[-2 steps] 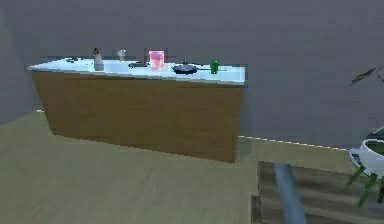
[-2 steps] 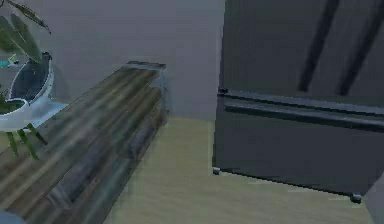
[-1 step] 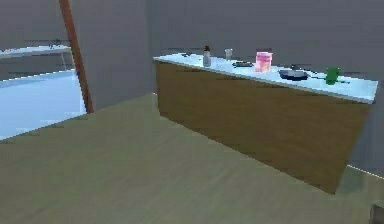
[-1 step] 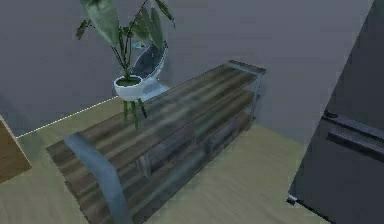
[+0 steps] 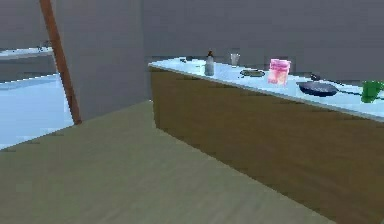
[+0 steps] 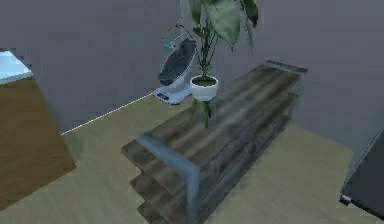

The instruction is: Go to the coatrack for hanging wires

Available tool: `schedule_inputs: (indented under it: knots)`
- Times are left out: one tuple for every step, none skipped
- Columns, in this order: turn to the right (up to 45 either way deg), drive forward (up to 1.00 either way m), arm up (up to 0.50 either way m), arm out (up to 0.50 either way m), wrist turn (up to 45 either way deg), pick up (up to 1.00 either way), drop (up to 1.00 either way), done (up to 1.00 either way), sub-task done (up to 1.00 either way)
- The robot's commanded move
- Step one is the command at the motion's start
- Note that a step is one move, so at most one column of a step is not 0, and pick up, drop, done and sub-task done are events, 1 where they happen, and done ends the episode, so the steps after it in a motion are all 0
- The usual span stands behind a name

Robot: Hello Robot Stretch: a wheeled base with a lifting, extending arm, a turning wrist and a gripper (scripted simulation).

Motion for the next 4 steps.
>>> schedule_inputs:
  knots:
    - [-45.0,0.0,0.0,0.0,0.0,0.0,0.0,0.0,0.0]
    - [0.0,1.0,0.0,0.0,0.0,0.0,0.0,0.0,0.0]
    - [0.0,0.35,0.0,0.0,0.0,0.0,0.0,0.0,0.0]
    - [-24.0,0.0,0.0,0.0,0.0,0.0,0.0,0.0,0.0]
